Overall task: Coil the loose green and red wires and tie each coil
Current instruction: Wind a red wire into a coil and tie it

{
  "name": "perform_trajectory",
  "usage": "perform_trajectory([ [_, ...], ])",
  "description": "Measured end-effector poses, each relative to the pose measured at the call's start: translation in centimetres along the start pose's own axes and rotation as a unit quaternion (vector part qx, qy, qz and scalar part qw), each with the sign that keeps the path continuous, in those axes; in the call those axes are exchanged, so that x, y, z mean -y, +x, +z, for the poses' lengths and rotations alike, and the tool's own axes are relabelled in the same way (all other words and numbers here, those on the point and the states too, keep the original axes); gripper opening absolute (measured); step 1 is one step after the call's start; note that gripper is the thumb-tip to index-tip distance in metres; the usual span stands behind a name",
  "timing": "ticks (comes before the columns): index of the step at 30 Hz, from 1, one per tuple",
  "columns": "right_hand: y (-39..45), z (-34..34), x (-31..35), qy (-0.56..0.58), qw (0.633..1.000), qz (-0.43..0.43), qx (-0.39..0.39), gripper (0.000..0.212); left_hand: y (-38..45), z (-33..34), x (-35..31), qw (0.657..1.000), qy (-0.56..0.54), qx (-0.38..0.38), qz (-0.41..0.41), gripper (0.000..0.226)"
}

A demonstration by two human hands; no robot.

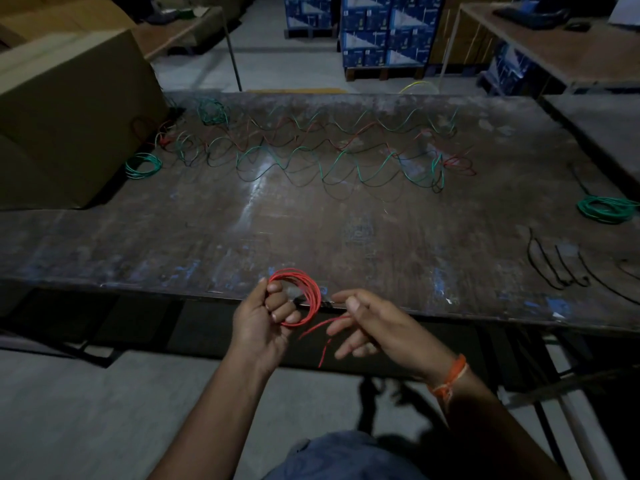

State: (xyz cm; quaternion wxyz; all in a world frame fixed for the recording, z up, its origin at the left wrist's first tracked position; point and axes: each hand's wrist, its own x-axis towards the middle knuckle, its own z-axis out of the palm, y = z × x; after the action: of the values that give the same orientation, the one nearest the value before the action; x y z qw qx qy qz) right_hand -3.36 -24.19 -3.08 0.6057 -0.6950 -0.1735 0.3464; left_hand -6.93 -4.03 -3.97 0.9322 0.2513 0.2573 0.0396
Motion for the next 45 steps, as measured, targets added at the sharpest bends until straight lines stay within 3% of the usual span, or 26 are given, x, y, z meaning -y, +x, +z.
perform_trajectory([
  [3, -0.4, -0.4, 0.3, -0.092, 0.989, -0.114, -0.004, 0.028, 0.2, -0.2, 0.3, 0.999, 0.013, -0.02, 0.031, 0.036],
  [6, -0.1, -0.8, -0.1, -0.313, 0.928, -0.193, -0.051, 0.027, 0.0, 0.1, 0.4, 0.998, 0.019, -0.01, 0.061, 0.036],
  [9, 0.5, -1.4, -1.3, -0.413, 0.885, -0.183, -0.113, 0.036, 0.1, 0.2, -0.2, 0.996, 0.015, 0.0, 0.088, 0.035],
  [12, 0.6, -2.8, -2.5, -0.479, 0.847, -0.157, -0.169, 0.029, 0.3, -0.3, -1.5, 0.994, -0.019, 0.017, 0.104, 0.035],
  [15, 0.6, -3.6, -2.8, -0.526, 0.832, -0.138, -0.111, 0.019, 0.4, -1.0, -2.4, 0.991, -0.046, 0.032, 0.12, 0.035],
  [19, 0.2, -2.0, -1.5, -0.445, 0.865, -0.231, -0.016, 0.015, 0.9, -0.9, -1.5, 0.978, 0.084, 0.025, 0.191, 0.032],
  [23, 0.5, -0.5, 1.4, -0.365, 0.878, -0.306, -0.043, 0.017, -0.3, 0.1, 0.7, 0.906, 0.33, 0.037, 0.264, 0.042],
  [26, 1.5, -0.3, 2.9, -0.358, 0.88, -0.305, -0.072, 0.021, -1.2, 0.8, 1.5, 0.873, 0.408, 0.091, 0.251, 0.045],
  [29, 2.2, -0.3, 3.5, -0.363, 0.875, -0.3, -0.109, 0.026, -1.5, 1.0, 1.7, 0.87, 0.419, 0.118, 0.233, 0.047],
  [34, 2.3, -0.6, 4.0, -0.374, 0.87, -0.287, -0.146, 0.023, -1.8, 0.9, 0.9, 0.899, 0.378, 0.128, 0.182, 0.031],
  [39, 2.0, -1.6, 4.8, -0.365, 0.869, -0.284, -0.177, 0.028, -1.9, 0.1, 0.6, 0.884, 0.406, 0.162, 0.166, 0.043],
  [45, 2.6, -2.9, 5.0, -0.354, 0.867, -0.286, -0.203, 0.033, -2.4, 0.2, 0.7, 0.884, 0.398, 0.226, 0.099, 0.041],
])
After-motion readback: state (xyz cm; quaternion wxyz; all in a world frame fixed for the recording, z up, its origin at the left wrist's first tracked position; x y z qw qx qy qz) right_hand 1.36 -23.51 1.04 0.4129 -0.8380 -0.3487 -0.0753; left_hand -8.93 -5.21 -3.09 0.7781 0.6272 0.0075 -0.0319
